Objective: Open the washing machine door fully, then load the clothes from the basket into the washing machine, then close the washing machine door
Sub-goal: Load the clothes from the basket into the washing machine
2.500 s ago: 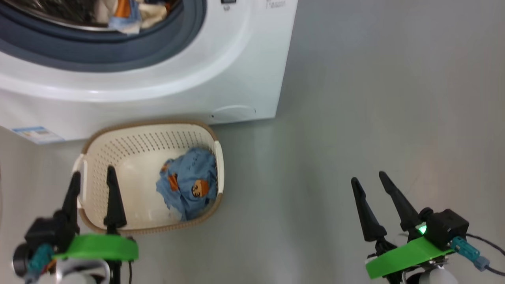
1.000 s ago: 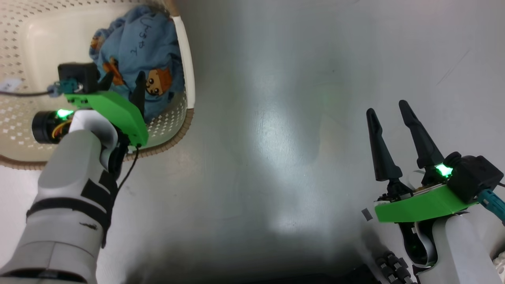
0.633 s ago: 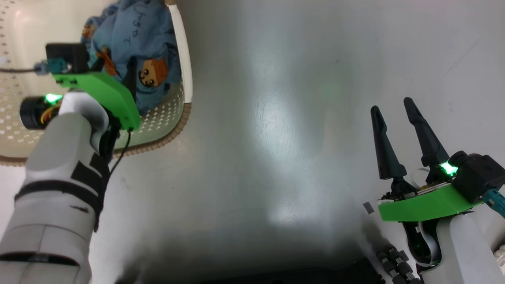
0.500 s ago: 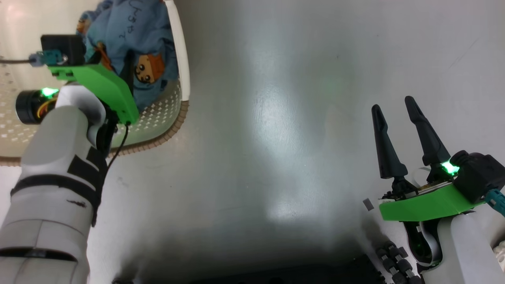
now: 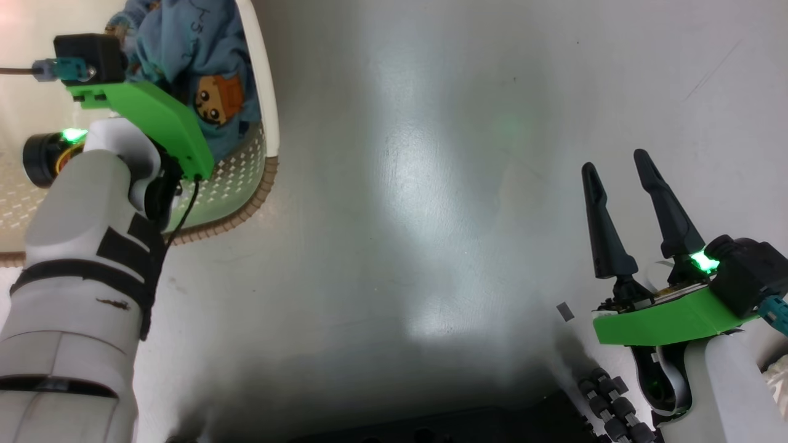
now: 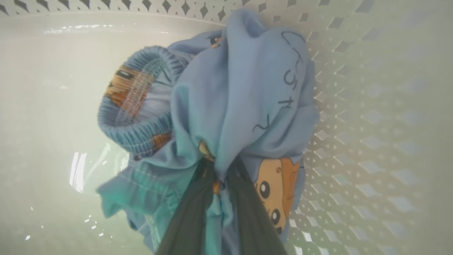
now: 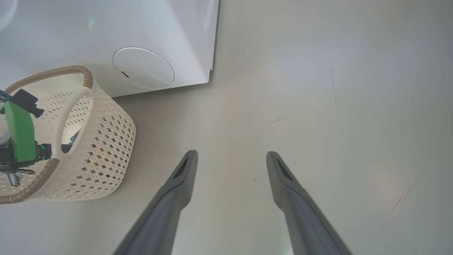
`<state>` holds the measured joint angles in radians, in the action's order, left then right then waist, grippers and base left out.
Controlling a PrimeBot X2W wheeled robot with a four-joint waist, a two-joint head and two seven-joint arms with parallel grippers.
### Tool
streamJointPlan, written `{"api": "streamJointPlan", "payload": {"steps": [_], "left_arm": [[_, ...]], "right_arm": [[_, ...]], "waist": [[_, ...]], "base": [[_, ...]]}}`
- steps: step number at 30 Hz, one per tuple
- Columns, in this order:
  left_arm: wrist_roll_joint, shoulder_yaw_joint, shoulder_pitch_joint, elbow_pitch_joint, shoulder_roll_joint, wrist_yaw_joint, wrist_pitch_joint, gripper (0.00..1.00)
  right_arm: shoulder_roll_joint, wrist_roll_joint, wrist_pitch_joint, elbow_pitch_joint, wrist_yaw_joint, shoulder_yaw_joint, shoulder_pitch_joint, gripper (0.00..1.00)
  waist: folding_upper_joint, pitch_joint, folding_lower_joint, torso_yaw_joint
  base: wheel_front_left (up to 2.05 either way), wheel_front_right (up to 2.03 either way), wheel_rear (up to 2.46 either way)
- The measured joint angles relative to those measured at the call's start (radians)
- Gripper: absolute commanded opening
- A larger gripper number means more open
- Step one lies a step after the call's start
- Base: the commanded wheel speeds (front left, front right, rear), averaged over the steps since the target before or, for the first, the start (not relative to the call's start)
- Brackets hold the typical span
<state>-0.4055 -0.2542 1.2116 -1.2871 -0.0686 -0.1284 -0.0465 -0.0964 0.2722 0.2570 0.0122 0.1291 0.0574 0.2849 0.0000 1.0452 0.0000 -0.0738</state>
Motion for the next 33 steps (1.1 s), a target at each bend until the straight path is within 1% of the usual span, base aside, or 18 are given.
{"api": "streamJointPlan", "payload": {"steps": [3,9,12,15,21,24,28,33], "left_arm": [[-0.009,-0.010,0.000,0.000,0.003,0.000,-0.003,0.00],[-0.050,-0.033,-0.009,0.027,0.010,-0.001,-0.085,0.00],[-0.068,-0.050,-0.045,0.049,0.009,-0.001,-0.139,0.00],[-0.076,-0.084,-0.095,0.072,0.002,-0.001,-0.173,0.00],[-0.139,-0.103,-0.184,0.164,-0.012,-0.001,-0.204,0.00],[-0.161,-0.084,-0.239,0.253,-0.030,-0.001,-0.205,0.00],[-0.161,-0.037,-0.328,0.370,-0.045,-0.001,-0.206,0.00],[-0.127,0.043,-0.445,0.498,-0.045,-0.001,-0.206,0.00]], "right_arm": [[-0.001,-0.009,0.000,0.002,0.000,-0.008,-0.002,1.00],[-0.003,-0.016,0.000,0.016,0.000,-0.022,0.000,1.00],[-0.005,-0.016,0.000,0.015,0.000,-0.026,0.001,1.00],[-0.008,-0.016,0.000,0.011,0.000,-0.033,0.001,1.00],[-0.024,-0.016,0.000,-0.007,0.000,-0.028,0.001,1.00],[-0.025,-0.016,0.000,-0.020,0.000,-0.016,0.000,1.00],[-0.030,-0.014,0.000,-0.041,0.000,-0.002,0.000,1.00],[-0.033,-0.009,0.000,-0.070,0.000,0.014,-0.002,1.00]], "waist": [[0.0000,-0.005,0.0000,0.003],[0.0000,-0.021,0.0000,0.019],[0.0000,-0.042,0.0000,0.024],[0.0000,-0.070,0.0000,0.031],[0.0000,-0.136,0.0000,0.050],[0.0000,-0.175,0.0000,0.059],[0.0000,-0.230,0.0000,0.071],[0.0000,-0.301,0.0000,0.083]], "base": [[0.00,0.00,0.00],[0.00,0.00,0.00],[0.00,0.00,0.00],[0.00,0.00,0.00],[0.00,0.00,0.00],[0.00,0.00,0.00],[0.00,0.00,0.00],[0.00,0.00,0.00]]}}
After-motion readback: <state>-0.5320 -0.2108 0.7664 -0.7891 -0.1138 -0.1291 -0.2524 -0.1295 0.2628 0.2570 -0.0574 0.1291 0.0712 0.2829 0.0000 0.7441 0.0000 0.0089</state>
